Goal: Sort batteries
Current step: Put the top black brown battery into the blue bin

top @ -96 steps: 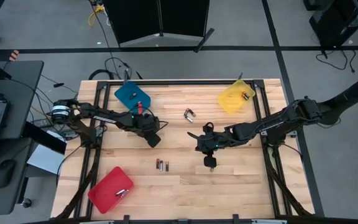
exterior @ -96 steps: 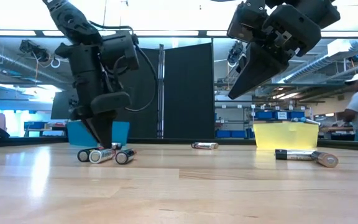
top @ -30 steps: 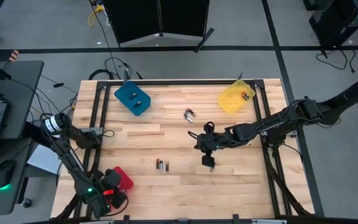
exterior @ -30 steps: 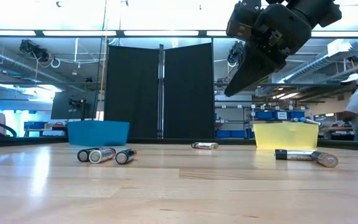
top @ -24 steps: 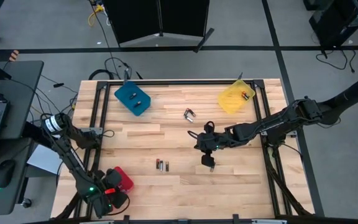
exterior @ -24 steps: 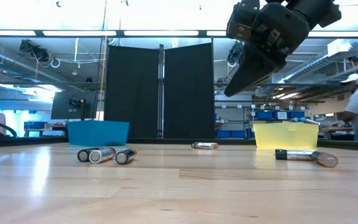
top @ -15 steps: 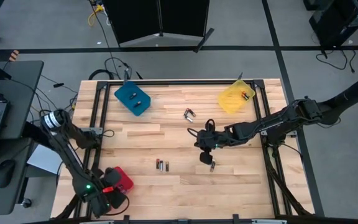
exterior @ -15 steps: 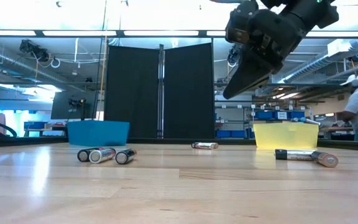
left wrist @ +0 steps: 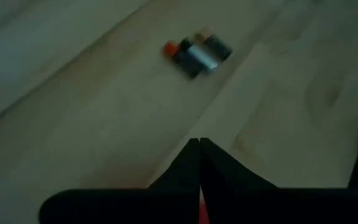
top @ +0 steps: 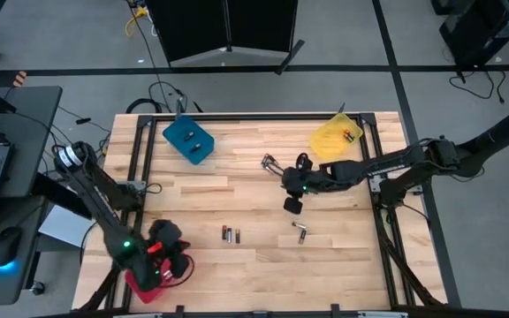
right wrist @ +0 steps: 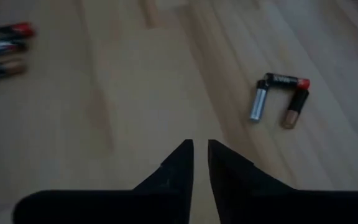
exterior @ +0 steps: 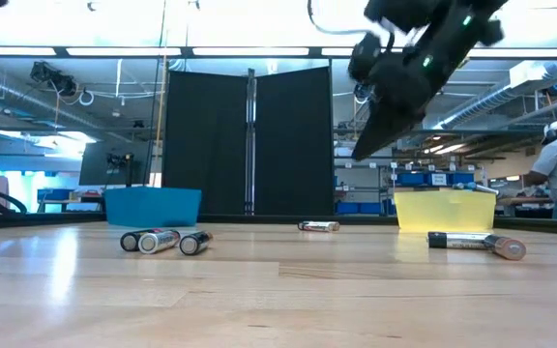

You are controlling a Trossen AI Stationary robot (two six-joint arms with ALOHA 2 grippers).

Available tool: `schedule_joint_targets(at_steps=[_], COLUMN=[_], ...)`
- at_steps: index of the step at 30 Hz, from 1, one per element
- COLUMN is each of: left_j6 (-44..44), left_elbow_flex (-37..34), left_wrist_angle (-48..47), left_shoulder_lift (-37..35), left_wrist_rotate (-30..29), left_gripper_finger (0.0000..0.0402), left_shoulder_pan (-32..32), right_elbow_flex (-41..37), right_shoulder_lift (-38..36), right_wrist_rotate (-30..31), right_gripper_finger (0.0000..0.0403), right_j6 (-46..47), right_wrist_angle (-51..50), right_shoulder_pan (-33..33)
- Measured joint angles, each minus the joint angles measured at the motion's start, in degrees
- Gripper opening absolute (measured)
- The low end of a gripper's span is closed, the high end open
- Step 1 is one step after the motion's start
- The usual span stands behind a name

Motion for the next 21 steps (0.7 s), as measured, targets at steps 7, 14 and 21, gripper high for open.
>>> schedule_joint_targets(at_steps=[7,14,21], left_j6=[30.1,59.0,72.9], left_elbow_flex=[-15.9,-29.3,-31.6], left_wrist_angle=[40.1,82.1,92.9], left_shoulder_lift=[-3.2,-3.3,-3.2], left_wrist_rotate=[0.5,12.3,22.5], left_gripper_finger=[0.0003,0.0002,0.0003], left_shoulder_pan=[12.7,29.9,43.6], right_elbow_flex=[-5.7,-8.2,-8.3], right_shoulder_lift=[2.8,2.8,2.8], right_wrist_rotate=[-8.9,-12.0,-10.0], right_gripper_finger=[0.0009,0.0041,0.0082], right_j6=[-2.1,0.2,2.0], right_wrist_angle=[11.9,19.0,19.1], right_shoulder_pan=[-9.0,-14.9,-18.2])
